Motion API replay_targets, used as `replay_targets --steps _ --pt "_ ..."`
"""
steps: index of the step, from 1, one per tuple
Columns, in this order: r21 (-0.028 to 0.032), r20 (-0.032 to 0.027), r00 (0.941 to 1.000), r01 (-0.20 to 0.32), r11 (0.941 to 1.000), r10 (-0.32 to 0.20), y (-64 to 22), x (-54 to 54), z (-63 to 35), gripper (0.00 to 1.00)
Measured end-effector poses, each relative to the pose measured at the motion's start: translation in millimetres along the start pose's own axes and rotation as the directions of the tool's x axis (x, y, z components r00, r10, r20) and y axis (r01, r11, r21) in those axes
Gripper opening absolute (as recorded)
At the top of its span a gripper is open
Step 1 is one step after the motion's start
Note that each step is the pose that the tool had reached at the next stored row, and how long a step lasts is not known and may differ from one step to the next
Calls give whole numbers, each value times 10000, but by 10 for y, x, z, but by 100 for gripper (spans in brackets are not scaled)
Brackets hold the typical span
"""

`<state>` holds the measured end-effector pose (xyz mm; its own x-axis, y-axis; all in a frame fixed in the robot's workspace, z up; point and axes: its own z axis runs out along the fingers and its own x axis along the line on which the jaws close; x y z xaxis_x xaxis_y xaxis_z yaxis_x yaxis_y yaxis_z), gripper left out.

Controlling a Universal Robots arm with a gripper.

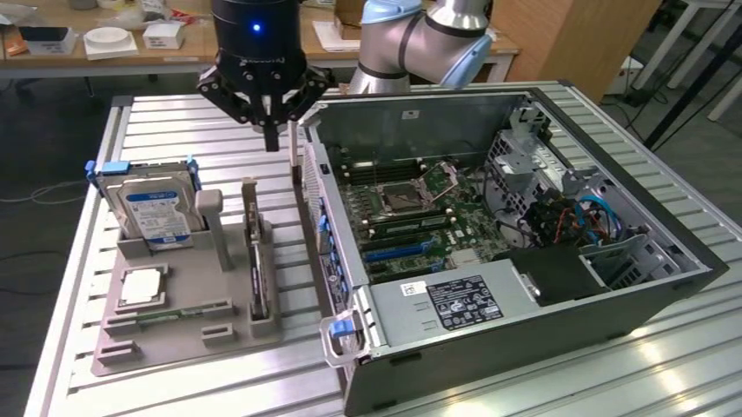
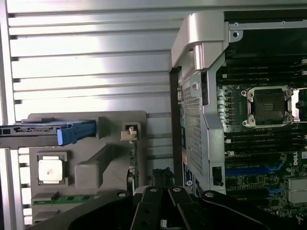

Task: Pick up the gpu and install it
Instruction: 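Reach for the gpu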

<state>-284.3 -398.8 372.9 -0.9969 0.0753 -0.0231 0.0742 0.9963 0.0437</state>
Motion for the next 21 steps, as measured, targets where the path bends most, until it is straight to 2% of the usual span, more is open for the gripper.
replay_targets --steps 7,14,21 --pt "0 -8 10000 0 10000 0 -12 90 6 11" --pt "2 -39 10000 -1 10000 1 -58 110 6 11" --pt "4 -50 10000 0 10000 0 -101 176 5 11"
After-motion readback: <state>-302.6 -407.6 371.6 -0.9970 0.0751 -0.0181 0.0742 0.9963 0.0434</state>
